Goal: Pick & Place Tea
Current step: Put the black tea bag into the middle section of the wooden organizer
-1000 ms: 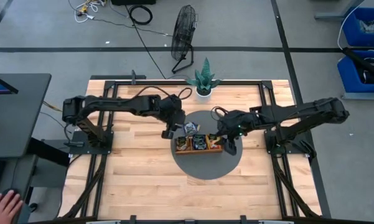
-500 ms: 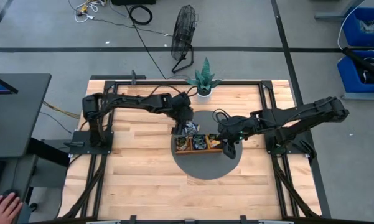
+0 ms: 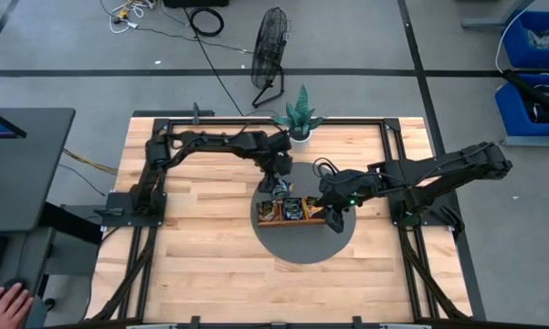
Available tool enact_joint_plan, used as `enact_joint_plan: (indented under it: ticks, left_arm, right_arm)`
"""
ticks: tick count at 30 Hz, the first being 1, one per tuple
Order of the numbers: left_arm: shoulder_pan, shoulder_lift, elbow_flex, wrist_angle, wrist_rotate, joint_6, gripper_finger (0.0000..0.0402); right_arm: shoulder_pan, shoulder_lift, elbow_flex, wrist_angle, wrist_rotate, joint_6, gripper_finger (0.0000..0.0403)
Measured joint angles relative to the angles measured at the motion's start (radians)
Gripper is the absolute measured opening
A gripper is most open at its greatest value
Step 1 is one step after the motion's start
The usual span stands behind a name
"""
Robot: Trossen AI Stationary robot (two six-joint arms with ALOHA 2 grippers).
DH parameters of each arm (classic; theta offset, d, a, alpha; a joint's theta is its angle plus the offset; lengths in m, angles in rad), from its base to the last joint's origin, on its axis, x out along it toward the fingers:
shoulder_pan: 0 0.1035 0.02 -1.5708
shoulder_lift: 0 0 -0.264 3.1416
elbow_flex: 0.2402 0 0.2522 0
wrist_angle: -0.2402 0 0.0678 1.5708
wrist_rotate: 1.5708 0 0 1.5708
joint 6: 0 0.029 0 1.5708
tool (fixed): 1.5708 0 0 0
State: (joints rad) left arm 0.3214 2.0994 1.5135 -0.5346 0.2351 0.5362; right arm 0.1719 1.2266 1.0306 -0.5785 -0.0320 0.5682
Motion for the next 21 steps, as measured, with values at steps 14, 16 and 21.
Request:
enact_joint_plan:
  ticks: [14, 16, 21]
  left_arm:
    - [-0.002, 0.063, 0.002, -0.031, 0.062, 0.010, 0.0201]
    - [-0.005, 0.061, 0.002, -0.034, 0.059, 0.003, 0.0185]
    - [-0.006, 0.062, 0.004, -0.017, 0.049, -0.005, 0.0121]
  right_arm:
    - [0.000, 0.000, -0.001, 0.006, 0.047, 0.000, 0.0193]
    - [0.000, 0.000, -0.001, 0.008, 0.051, 0.001, 0.0190]
    - [0.000, 0.001, -0.001, 0.007, 0.051, 0.010, 0.0178]
